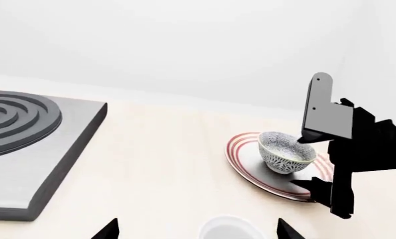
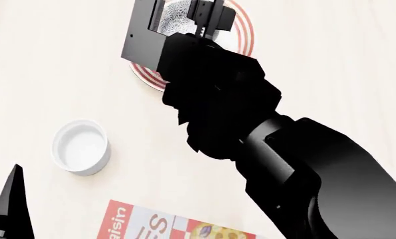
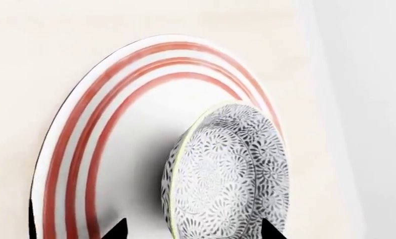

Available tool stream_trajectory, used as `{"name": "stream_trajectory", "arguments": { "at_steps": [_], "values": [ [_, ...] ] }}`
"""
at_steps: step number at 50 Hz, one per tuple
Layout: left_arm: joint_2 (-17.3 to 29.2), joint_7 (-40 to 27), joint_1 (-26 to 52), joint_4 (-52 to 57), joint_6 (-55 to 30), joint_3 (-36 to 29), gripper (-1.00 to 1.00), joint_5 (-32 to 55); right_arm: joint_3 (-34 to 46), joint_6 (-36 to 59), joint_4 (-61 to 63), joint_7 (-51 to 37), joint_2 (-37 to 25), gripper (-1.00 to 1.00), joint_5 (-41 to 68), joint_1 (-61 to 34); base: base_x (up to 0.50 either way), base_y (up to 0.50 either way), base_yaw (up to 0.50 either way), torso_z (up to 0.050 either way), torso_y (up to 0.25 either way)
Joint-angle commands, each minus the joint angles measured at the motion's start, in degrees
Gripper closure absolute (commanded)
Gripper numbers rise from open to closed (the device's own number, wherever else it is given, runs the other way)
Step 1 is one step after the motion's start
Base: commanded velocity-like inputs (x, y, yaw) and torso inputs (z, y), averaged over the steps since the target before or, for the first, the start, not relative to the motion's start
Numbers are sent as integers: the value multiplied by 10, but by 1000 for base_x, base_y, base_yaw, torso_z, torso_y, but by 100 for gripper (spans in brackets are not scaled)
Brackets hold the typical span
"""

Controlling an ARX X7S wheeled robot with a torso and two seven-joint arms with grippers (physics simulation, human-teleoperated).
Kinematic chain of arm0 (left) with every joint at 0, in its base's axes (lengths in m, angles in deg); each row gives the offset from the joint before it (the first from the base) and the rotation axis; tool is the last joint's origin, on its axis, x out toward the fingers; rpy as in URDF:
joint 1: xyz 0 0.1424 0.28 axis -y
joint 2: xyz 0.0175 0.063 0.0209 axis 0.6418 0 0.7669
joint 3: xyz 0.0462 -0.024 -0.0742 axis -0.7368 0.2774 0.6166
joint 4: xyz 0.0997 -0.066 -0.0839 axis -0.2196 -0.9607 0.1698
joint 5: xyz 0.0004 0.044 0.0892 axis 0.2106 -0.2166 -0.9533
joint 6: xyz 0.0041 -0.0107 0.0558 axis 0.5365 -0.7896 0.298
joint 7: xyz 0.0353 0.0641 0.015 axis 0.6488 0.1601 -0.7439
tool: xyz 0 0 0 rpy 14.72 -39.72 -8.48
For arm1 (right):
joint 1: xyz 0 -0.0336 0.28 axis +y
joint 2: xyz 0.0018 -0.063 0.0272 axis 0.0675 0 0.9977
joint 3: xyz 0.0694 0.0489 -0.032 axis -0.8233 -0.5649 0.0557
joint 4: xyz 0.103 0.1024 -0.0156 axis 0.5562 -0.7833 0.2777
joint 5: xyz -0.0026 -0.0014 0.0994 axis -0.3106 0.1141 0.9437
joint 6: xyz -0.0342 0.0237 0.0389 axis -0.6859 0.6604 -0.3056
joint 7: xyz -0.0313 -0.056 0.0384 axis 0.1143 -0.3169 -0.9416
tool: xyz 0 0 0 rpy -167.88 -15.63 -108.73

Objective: Pick the akita bowl on the cookies box and place it on the plate.

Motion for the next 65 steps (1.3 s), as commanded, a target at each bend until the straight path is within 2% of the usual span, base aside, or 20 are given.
{"name": "stream_trajectory", "arguments": {
  "at_steps": [1, 10, 16, 20, 26, 27, 30, 31, 33, 36, 38, 44, 50, 55, 60, 62, 64, 65],
  "values": [
    [2, -4, 1, 1, -2, -1, -100, -2, -8, 105, 214, -28, -94, -100, 17, -22, 0, 0, 0, 0, 0],
    [5, -12, 5, 6, -9, -1, -100, -5, -15, 237, 478, -63, -206, -100, 60, -68, 0, 0, 0, 0, 0],
    [8, -25, 8, 16, -19, 3, -100, -7, -53, 308, 647, -94, -284, -100, 112, -90, 0, 0, 0, 0, 0],
    [7, -38, 14, 21, -21, 5, -100, -18, -101, 325, 779, -156, -352, -100, 151, -65, 0, 0, 0, 0, 0],
    [3, -47, 21, 23, -16, 10, -100, -26, -163, 325, 883, -279, -414, -100, 181, 4, 0, 0, 0, 0, 0],
    [0, -48, 24, 19, -13, 12, -100, -26, -193, 315, 903, -328, -432, -100, 193, 34, 0, 0, 0, 0, 0],
    [-4, -52, 26, 19, -7, 19, -100, -22, -237, 280, 968, -398, -475, -100, 221, 82, 0, 0, 0, 0, 0],
    [-6, -53, 25, 20, -1, 21, -100, -23, -270, 241, 997, -440, -499, -100, 240, 113, 0, 0, 0, 0, 0],
    [-7, -57, 26, 24, 2, 25, -100, -25, -271, 225, 1027, -476, -518, -100, 222, 136, 0, 0, 0, 0, 0],
    [-9, -70, 27, 32, 11, 37, -100, -33, -298, 138, 1085, -560, -562, -100, 216, 209, 0, 0, 0, 0, 0],
    [-11, -75, 29, 36, 14, 44, -100, -34, -302, 115, 1104, -589, -577, -100, 203, 231, 0, 0, 0, 0, 0],
    [-17, -92, 26, 63, 45, 70, -100, -51, -274, -36, 1117, -678, -633, -100, 93, 353, 0, 0, 0, 0, 0],
    [-43, -99, 10, 72, 109, 97, -100, -62, -260, -249, 1106, -810, -710, -100, -13, 467, 0, 0, 0, 0, 0],
    [-62, -102, 2, 71, 153, 115, -100, -61, -241, -341, 1095, -880, -751, -100, -89, 524, 0, 0, 0, 0, 0],
    [-84, -85, -15, 64, 224, 126, -100, -75, -226, -366, 1115, -998, -795, -100, -218, 573, 0, 0, 0, 0, 0],
    [-88, -83, -18, 62, 236, 127, -100, -76, -298, -409, 1110, -1017, -803, -100, -220, 637, 0, 0, 0, 0, 0],
    [-95, -80, -19, 58, 249, 124, -100, -88, -421, -391, 1114, -1017, -787, -100, -240, 752, 0, 0, 0, 0, 0],
    [-97, -78, -20, 55, 254, 122, -100, -92, -428, -400, 1110, -1016, -790, -100, -246, 768, 0, 0, 0, 0, 0]
  ]
}}
